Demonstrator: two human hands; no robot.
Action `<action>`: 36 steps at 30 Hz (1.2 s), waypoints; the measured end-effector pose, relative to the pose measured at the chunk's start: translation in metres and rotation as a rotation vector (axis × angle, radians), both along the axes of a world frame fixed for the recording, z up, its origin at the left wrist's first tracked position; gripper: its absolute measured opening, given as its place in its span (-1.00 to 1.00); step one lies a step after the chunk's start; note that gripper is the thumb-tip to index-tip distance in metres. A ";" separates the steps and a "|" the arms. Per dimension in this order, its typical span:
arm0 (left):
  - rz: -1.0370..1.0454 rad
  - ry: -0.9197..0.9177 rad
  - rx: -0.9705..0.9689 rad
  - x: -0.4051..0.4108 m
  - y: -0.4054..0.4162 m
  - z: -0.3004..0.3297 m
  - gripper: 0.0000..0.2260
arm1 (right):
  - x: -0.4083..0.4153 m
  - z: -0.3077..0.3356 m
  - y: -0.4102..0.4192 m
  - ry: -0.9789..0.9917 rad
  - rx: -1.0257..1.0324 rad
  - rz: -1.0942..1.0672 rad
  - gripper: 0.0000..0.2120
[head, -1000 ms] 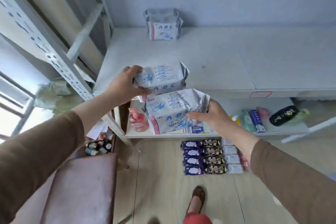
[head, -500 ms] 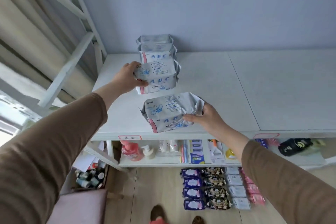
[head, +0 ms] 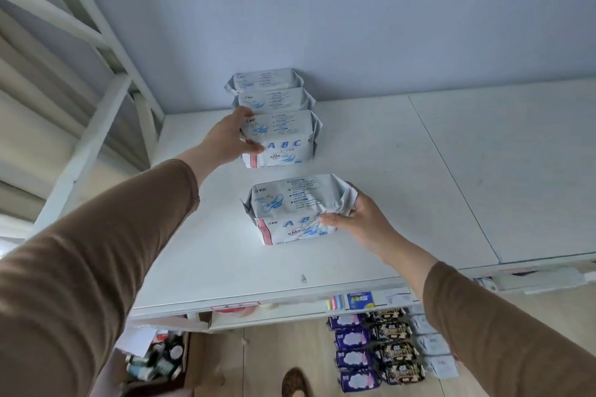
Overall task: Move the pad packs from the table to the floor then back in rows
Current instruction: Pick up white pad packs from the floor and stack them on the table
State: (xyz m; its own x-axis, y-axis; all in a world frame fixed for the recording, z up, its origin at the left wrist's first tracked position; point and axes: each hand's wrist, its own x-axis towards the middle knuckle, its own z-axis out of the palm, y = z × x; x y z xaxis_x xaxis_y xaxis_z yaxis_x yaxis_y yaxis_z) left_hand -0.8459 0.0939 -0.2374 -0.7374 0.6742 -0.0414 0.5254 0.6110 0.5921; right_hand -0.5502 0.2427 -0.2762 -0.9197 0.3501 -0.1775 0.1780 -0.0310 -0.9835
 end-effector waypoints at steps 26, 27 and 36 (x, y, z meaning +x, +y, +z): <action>0.210 0.238 -0.158 0.087 -0.097 0.015 -0.52 | -0.085 -0.004 0.016 -0.071 0.162 -0.032 -0.33; 0.221 0.224 -0.165 0.097 -0.099 0.013 -0.53 | -0.080 -0.005 0.018 -0.088 0.192 -0.030 -0.28; 0.216 0.130 -0.173 0.246 -0.089 -0.013 -0.59 | 0.060 -0.009 0.016 -0.106 0.602 0.013 -0.45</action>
